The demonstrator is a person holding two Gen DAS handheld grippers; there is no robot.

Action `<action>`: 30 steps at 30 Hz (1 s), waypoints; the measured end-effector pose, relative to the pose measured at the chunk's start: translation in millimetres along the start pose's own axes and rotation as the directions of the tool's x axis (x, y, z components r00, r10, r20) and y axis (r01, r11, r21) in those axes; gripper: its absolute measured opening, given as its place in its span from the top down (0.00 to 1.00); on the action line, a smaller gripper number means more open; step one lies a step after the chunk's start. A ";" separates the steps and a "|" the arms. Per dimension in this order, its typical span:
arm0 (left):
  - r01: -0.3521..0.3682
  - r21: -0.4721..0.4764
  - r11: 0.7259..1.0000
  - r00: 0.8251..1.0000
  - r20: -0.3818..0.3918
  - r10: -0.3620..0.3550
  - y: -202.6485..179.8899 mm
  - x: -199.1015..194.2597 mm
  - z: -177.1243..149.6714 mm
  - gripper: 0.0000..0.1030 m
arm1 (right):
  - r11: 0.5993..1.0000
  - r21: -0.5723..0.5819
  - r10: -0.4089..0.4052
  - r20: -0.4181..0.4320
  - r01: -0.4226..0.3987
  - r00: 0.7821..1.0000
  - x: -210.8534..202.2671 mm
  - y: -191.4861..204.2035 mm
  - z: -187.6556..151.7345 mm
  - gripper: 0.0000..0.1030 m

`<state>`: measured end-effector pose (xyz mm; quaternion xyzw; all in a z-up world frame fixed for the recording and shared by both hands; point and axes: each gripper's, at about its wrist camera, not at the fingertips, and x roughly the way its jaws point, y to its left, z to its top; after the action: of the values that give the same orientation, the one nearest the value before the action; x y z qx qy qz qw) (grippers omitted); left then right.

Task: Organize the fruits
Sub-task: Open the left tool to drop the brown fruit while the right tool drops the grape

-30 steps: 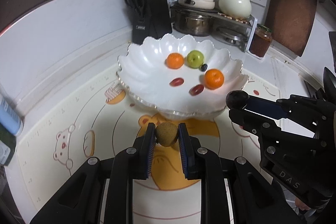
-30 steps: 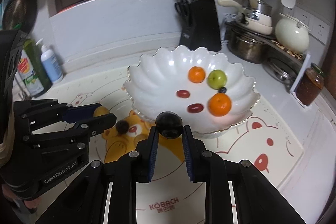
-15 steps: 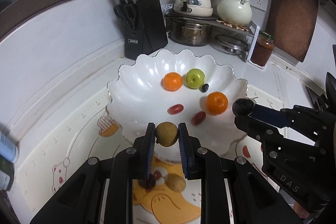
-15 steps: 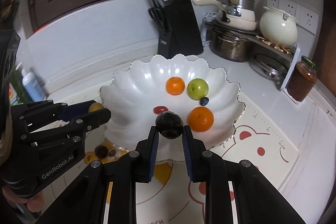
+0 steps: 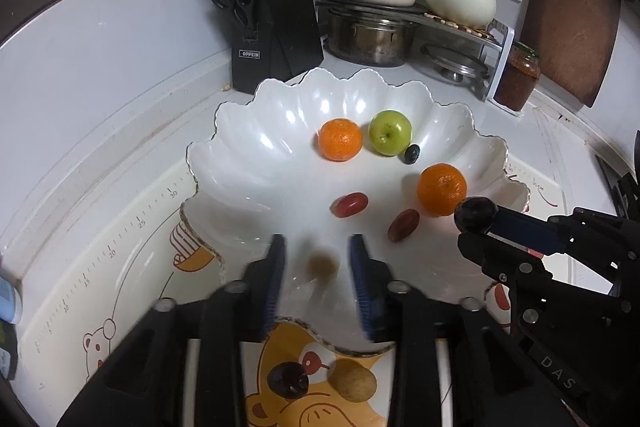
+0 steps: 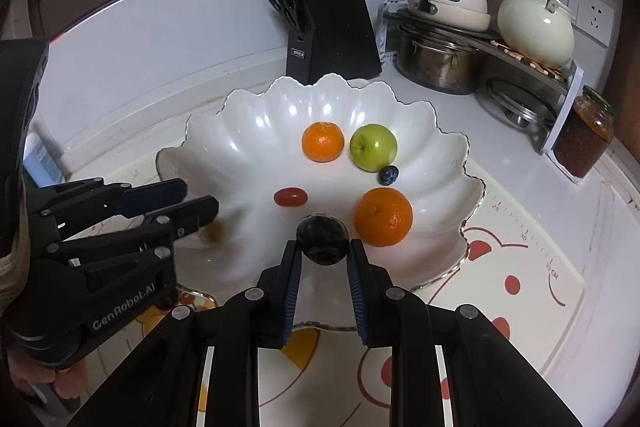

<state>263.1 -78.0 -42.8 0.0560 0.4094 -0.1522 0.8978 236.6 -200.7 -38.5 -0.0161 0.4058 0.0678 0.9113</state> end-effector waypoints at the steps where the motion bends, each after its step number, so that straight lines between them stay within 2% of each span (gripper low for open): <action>1: -0.001 -0.001 1.000 1.000 0.002 0.001 0.8 -0.2 -0.5 0.51 | 1.000 0.000 -0.002 -0.003 0.002 1.000 1.2 -0.1 0.8 0.75; 3: -0.007 -0.004 1.000 1.000 0.005 0.007 2.5 -1.6 -1.0 0.47 | 1.000 0.003 -0.010 -0.005 0.010 1.000 1.8 -0.7 0.9 0.74; 5: -0.012 -0.005 1.000 1.000 0.005 0.012 4.0 -2.5 -1.0 0.44 | 1.000 0.004 -0.017 -0.005 0.017 1.000 1.4 -0.9 0.5 0.65; 6: -0.015 -0.006 1.000 1.000 0.005 0.015 5.0 -3.5 -1.2 0.42 | 1.000 0.006 -0.023 -0.002 0.023 1.000 0.6 -0.8 0.3 0.57; 9: -0.027 -0.007 1.000 1.000 0.008 0.027 6.8 -6.2 -1.9 0.39 | 0.999 0.006 -0.046 0.014 0.046 0.999 -3.4 0.5 0.7 0.46; 18: -0.066 -0.020 0.998 0.997 0.037 0.067 16.7 -24.9 -6.0 0.26 | 0.994 0.026 -0.109 0.062 0.108 0.992 -19.5 5.3 -1.0 0.26; 25: -0.088 -0.022 0.996 0.994 0.059 0.089 21.3 -42.5 -12.9 0.20 | 0.988 0.055 -0.149 0.099 0.144 0.984 -34.9 10.7 -5.1 0.23; 30: -0.103 -0.021 0.994 0.992 0.074 0.105 23.5 -55.6 -20.7 0.20 | 0.982 0.100 -0.172 0.117 0.161 0.978 -46.5 10.9 -11.9 0.21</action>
<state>221.4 -38.5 -15.1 0.0637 0.3731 -0.1037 0.9198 195.6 -196.1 -11.7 -0.0047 0.3476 -0.0265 0.9373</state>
